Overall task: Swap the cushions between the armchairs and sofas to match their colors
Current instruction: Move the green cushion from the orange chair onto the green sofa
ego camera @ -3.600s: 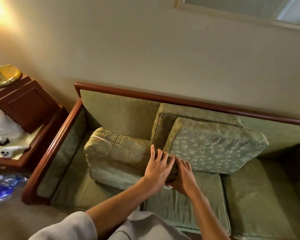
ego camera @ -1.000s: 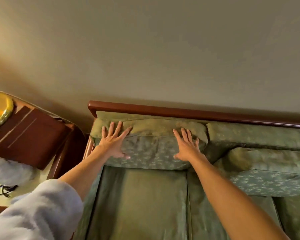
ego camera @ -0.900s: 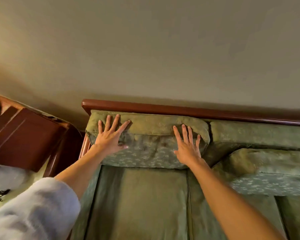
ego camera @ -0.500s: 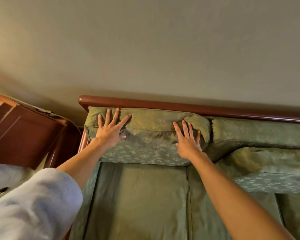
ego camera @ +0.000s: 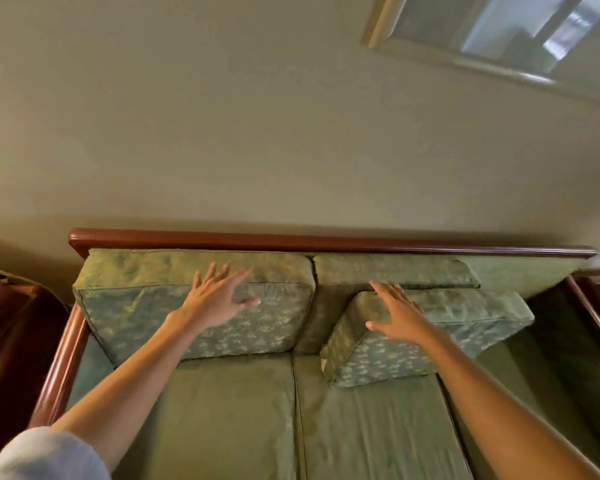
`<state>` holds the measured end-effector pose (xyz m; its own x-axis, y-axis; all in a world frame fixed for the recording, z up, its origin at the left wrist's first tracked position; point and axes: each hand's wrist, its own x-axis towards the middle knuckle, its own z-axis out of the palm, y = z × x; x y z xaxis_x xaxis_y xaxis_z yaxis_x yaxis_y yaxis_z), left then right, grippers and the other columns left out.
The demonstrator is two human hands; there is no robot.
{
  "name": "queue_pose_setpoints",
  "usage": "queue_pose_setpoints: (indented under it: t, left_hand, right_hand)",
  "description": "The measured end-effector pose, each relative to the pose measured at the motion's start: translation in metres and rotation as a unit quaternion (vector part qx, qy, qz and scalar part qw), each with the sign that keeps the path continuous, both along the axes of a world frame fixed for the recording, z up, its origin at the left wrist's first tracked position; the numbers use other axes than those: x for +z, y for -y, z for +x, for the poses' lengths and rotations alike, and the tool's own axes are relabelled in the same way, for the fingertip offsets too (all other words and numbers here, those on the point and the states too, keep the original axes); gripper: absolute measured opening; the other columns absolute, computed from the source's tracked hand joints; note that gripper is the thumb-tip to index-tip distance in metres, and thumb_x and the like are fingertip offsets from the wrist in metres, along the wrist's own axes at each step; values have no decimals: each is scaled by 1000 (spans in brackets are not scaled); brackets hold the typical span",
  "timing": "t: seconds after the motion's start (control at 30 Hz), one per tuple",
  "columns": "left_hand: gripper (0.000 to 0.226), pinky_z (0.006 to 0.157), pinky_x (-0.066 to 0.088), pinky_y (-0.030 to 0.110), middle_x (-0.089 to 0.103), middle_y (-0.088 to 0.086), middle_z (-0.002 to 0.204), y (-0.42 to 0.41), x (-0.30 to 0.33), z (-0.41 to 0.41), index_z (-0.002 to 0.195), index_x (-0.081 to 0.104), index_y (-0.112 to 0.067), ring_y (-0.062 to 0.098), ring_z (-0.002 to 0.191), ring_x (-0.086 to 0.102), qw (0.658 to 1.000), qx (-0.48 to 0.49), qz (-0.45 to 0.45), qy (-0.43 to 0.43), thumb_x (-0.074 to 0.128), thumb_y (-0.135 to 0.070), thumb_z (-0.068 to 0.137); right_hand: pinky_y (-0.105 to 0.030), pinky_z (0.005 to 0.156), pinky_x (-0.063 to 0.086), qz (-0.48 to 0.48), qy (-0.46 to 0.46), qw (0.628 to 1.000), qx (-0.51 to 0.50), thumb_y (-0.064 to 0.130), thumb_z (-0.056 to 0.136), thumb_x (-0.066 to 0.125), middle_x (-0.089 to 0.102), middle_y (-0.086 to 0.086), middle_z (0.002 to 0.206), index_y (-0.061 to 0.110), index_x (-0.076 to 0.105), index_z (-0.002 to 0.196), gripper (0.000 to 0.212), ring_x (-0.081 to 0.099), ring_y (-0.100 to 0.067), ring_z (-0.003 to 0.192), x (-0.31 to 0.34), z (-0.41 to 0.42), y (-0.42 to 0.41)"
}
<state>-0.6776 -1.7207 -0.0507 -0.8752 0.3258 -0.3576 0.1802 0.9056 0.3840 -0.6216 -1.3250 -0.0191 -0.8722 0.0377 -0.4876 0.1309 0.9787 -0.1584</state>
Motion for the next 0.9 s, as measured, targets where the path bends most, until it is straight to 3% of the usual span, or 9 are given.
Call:
queue_pose_setpoints:
  t: [0.1, 0.23, 0.37, 0.47, 0.57, 0.63, 0.7, 0.8, 0.9]
  left_hand:
    - [95, 117, 24, 44, 37, 4, 159, -90, 19, 13, 155, 29, -29, 25, 145, 33, 997, -60, 50, -24, 36, -85, 79]
    - [90, 117, 27, 43, 37, 2, 158, -225, 22, 20, 154, 34, -23, 22, 145, 33, 990, -116, 76, -34, 63, -70, 83]
    - [119, 122, 12, 48, 13, 5, 166, -360, -14, 17, 159, 11, -25, 27, 152, 12, 992, -117, 32, -22, 72, -74, 70]
    - [140, 120, 2, 57, -2, 11, 167, -428, -50, 27, 157, -14, -28, 36, 152, 5, 993, -83, -82, 12, 76, -76, 61]
    - [137, 118, 7, 62, 9, 15, 161, -457, -60, 57, 158, -14, -21, 38, 147, 11, 983, -43, -176, -10, 79, -65, 67]
    - [130, 118, 12, 59, 13, 14, 158, -461, -61, 73, 158, -7, -19, 36, 146, 13, 981, -27, -192, -17, 82, -56, 70]
    - [123, 120, 11, 54, 15, 13, 156, -460, -63, 88, 157, 3, -18, 34, 145, 15, 983, -6, -181, -18, 85, -48, 70]
    - [112, 122, 7, 49, 28, 9, 151, -461, -66, 109, 153, 16, -20, 31, 141, 24, 989, 16, -147, -28, 86, -39, 68]
    - [110, 121, 13, 48, 39, 4, 146, -466, -62, 119, 152, 20, -24, 29, 136, 34, 991, 0, -125, -42, 87, -39, 66]
  right_hand:
    - [-52, 122, 12, 39, 13, 998, -37, 59, 81, 72, -5, 5, 167, 35, -7, 157, 112, -5, -20, 153, 15, 18, -84]
    - [-54, 120, 17, 76, 9, 996, -39, 62, 67, 81, 1, 2, 167, 26, -3, 158, 129, 3, -23, 153, 18, 27, -191]
    - [-48, 122, 10, 81, 18, 997, -2, 55, 64, 87, -5, -1, 167, 19, -6, 157, 136, -4, -24, 153, -11, 9, -287]
    - [-45, 122, 8, 47, 10, 999, -12, 50, 65, 88, -8, -5, 167, 15, -15, 156, 142, -4, -25, 153, -55, -1, -336]
    - [-51, 119, 17, 106, -19, 993, 38, 56, 67, 84, 5, -8, 163, 17, -15, 156, 139, 13, -29, 149, -76, 1, -350]
    - [-51, 117, 18, 144, -36, 986, 77, 57, 67, 81, 10, -13, 158, 17, -3, 157, 129, 16, -32, 144, -79, 6, -342]
    - [-49, 117, 12, 159, -50, 977, 130, 57, 65, 81, 15, -15, 156, 17, 18, 152, 115, 16, -34, 144, -84, 15, -336]
    - [-48, 115, -2, 112, -69, 980, 151, 57, 60, 80, 31, -12, 153, 16, 32, 147, 107, 23, -32, 145, -92, 37, -350]
    - [-49, 117, 16, 80, -67, 987, 119, 52, 62, 76, 47, -3, 142, 19, 33, 145, 99, 41, -25, 134, -89, 64, -358]
